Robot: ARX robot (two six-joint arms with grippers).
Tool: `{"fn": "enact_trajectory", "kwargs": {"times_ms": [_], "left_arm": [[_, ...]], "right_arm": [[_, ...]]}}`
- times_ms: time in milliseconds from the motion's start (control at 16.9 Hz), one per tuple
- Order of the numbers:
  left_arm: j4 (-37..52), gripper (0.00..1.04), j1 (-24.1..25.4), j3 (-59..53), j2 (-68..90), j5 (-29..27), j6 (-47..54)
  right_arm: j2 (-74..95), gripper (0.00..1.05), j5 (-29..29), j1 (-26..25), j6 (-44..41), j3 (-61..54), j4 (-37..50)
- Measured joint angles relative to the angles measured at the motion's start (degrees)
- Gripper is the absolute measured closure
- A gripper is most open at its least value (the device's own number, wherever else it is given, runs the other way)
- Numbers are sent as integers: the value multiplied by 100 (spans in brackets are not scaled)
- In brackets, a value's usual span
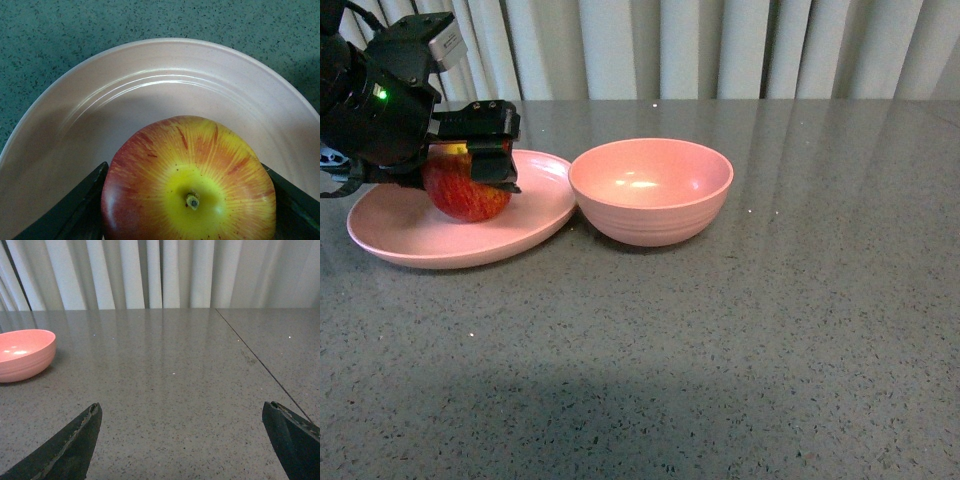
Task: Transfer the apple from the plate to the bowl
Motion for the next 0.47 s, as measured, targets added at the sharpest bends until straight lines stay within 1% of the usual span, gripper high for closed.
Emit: {"fn": "enact_trajectory", "kwargs": {"times_ms": [59,177,472], "left_arm": [[15,28,-4,0,0,4,0],[39,34,-4,0,-2,26,2],[-131,35,9,293,-299,66,107]], "right_arm": [[0,7,0,0,0,0,0],[0,7,0,0,0,0,0],[0,7,0,0,0,0,0]]}}
